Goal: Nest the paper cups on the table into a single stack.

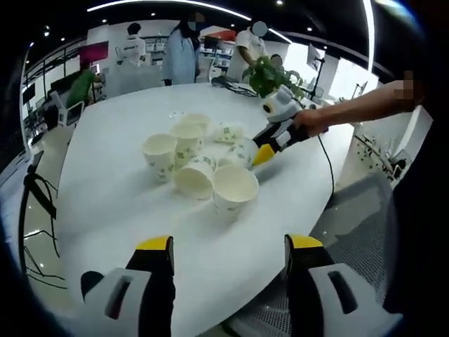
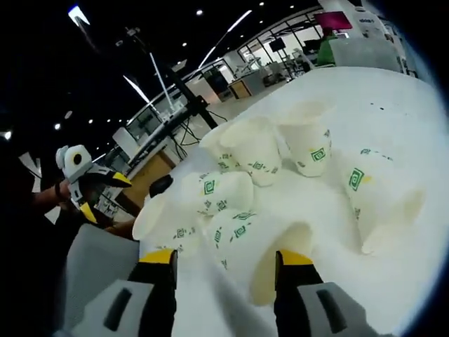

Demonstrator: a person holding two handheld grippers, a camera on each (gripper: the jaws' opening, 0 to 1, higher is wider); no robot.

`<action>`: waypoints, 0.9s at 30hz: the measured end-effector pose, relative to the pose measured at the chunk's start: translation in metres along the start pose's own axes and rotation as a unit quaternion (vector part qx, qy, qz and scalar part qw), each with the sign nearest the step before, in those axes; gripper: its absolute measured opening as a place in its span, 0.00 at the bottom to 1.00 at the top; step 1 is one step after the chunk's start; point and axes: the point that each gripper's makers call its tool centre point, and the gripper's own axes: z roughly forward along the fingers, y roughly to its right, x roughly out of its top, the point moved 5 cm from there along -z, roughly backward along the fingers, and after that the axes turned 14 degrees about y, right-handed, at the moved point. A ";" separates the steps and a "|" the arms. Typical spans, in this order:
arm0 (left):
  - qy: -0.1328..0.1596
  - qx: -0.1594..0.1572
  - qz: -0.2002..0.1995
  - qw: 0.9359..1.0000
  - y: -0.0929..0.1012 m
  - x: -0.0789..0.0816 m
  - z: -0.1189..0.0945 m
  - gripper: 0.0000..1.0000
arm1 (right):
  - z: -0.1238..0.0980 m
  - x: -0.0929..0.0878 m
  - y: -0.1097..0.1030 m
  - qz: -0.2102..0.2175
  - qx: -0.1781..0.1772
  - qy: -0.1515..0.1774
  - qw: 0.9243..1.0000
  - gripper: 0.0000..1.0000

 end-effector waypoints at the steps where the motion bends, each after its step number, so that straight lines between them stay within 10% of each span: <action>1: -0.001 0.001 0.000 1.000 -0.001 0.000 0.000 0.62 | 0.001 -0.001 -0.001 -0.001 0.003 -0.002 1.000 0.54; 17: -0.011 0.004 -0.005 1.000 -0.001 -0.002 0.002 0.60 | 0.016 -0.004 0.009 -0.005 0.020 0.005 1.000 0.37; 27: -0.021 -0.006 -0.004 1.000 0.001 -0.006 0.005 0.58 | 0.020 -0.010 0.016 -0.007 0.027 0.008 1.000 0.04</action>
